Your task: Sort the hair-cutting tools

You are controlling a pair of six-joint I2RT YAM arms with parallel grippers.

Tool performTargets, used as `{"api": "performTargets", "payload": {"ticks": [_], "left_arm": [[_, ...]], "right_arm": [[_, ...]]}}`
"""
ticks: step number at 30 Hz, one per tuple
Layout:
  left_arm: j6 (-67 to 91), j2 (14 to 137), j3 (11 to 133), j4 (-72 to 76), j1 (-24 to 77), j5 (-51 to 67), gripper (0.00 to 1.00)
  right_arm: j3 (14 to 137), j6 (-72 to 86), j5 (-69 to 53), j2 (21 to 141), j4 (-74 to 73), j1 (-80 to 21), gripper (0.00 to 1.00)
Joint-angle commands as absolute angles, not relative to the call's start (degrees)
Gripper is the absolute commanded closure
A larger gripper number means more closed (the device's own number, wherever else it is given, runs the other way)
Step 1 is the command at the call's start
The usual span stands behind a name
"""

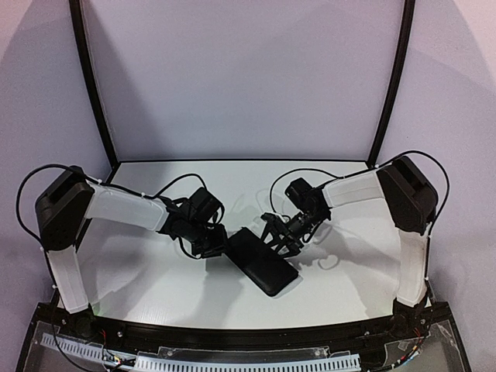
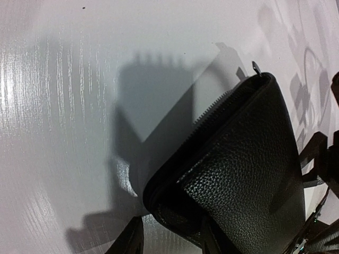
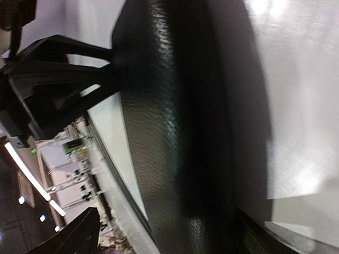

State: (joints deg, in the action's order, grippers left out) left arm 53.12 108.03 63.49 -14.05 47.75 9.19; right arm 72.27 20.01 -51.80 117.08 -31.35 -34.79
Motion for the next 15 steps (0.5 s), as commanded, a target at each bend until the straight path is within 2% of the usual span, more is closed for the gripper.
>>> {"api": "performTargets", "payload": {"ticks": [1, 3, 9, 15], "left_arm": [[54.2, 113.6, 61.4, -21.1, 49.4, 13.3, 0.63], [54.5, 113.6, 61.4, -21.1, 49.5, 13.2, 0.64], [54.3, 113.6, 62.5, -20.3, 49.6, 13.1, 0.64], [53.1, 113.3, 64.1, -19.1, 49.6, 13.0, 0.64]], "right_arm": [[72.8, 24.1, -56.6, 122.0, -23.9, -35.9, 0.19], [73.4, 24.0, -56.3, 121.4, -23.8, -35.9, 0.24], [75.1, 25.3, -55.1, 121.4, -22.5, -36.5, 0.57], [77.0, 27.0, -56.5, 121.7, -18.3, -38.6, 0.6]]}}
